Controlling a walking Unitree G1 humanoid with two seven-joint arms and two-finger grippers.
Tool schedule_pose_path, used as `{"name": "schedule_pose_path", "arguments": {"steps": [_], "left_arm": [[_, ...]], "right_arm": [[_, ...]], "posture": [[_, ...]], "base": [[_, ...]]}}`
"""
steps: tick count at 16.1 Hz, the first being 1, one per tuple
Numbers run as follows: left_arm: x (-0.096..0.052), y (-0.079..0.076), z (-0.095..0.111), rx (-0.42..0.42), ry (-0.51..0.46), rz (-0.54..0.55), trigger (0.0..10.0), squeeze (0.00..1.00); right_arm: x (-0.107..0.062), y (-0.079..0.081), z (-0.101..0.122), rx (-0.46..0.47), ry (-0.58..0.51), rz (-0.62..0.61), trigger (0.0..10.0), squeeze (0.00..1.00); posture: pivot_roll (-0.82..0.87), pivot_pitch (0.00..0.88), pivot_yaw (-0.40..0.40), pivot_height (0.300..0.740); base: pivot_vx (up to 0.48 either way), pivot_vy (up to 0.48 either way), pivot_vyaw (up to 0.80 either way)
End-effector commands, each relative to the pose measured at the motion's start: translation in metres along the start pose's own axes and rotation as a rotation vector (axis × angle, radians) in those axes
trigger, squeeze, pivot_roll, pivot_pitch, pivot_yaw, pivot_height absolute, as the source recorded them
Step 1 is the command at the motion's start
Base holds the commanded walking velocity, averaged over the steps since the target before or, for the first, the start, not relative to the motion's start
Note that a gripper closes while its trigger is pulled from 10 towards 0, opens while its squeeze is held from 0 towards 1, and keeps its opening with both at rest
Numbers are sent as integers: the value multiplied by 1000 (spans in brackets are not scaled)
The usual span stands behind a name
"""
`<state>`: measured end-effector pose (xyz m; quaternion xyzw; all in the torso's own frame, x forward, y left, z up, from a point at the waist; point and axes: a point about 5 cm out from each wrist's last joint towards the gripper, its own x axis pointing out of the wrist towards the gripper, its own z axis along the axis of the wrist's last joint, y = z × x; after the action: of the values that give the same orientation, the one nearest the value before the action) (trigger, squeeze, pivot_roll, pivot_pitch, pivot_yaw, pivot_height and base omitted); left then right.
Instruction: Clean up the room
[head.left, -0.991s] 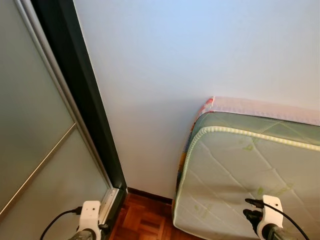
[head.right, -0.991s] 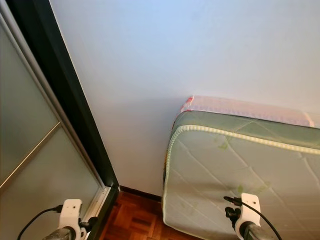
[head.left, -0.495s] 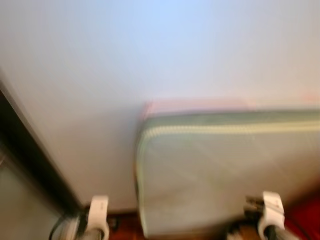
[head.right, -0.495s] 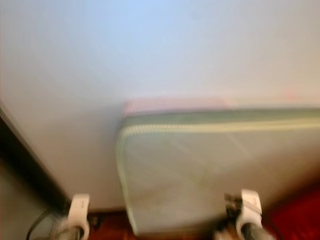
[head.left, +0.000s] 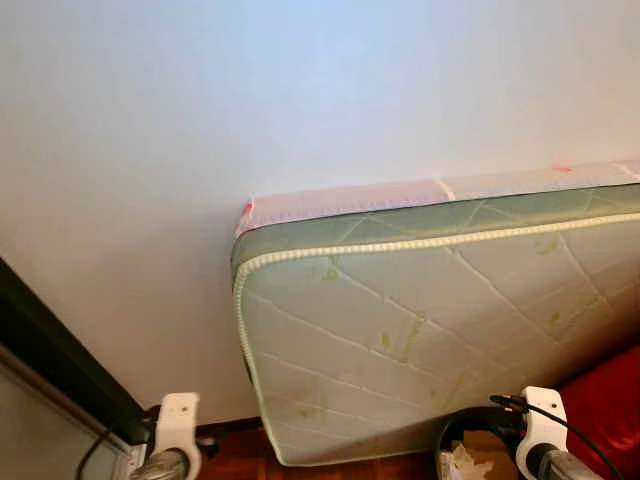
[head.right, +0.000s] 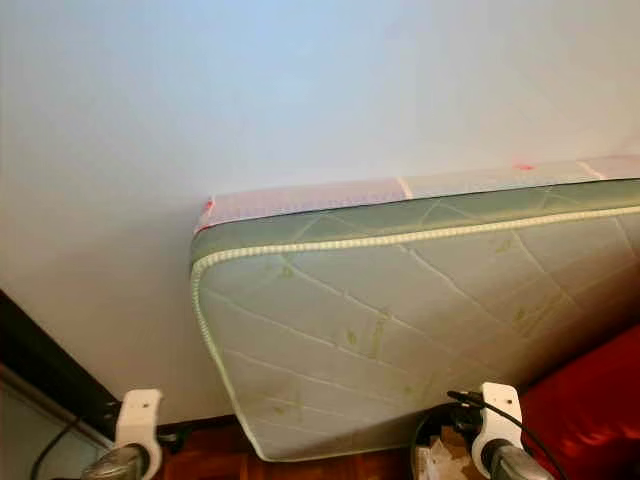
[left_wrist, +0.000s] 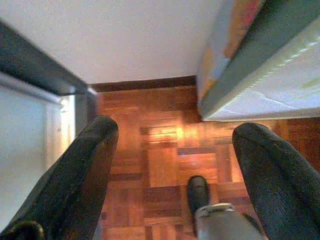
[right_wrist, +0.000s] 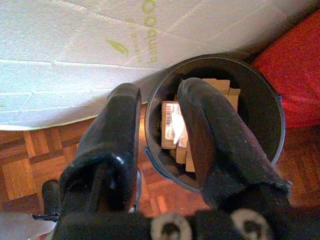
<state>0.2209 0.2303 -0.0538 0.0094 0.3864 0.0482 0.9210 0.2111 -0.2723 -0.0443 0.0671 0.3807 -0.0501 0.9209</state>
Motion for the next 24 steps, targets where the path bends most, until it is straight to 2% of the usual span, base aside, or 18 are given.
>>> {"name": "schedule_pose_path", "arguments": {"steps": [1,3,6,11,13,15,18,20,24], "left_arm": [[-1,-1,-8,-13,29,-6,10000,0],[-2,-1,-12,-17,38,-3,10000,0],[-6,-10,-30,-23,78,-8,10000,0],[-8,-10,-38,-23,95,-6,10000,0],[-10,-2,-39,-23,95,3,10000,0],[-14,14,-42,-24,94,16,10000,0],[-16,20,-46,-24,95,21,10000,0],[-16,17,-47,-21,95,16,10000,0],[-8,-11,-37,-11,84,-13,10000,0]], "right_arm": [[0,1,1,-7,-6,7,10000,0],[0,1,1,-7,-7,7,10000,0],[0,1,1,-8,-7,10,10000,0],[0,1,0,-10,-6,11,10000,0],[0,0,-1,-11,-5,13,10000,0],[-1,0,-2,-14,-2,15,10000,0],[-1,1,-2,-16,1,19,10000,0],[-1,1,-2,-16,2,20,10000,0],[-1,1,-3,-15,1,22,10000,0]], "posture": [[-60,0,1,740],[-60,0,1,740],[-60,0,1,740],[-62,0,2,740],[-62,0,1,740],[-61,0,1,740],[-61,0,1,740],[-61,0,1,740],[-62,0,2,740]], "base": [[0,0,0],[0,0,0],[0,0,0],[0,0,0],[0,0,0],[0,0,0],[0,0,0],[0,0,0],[-250,0,0]]}}
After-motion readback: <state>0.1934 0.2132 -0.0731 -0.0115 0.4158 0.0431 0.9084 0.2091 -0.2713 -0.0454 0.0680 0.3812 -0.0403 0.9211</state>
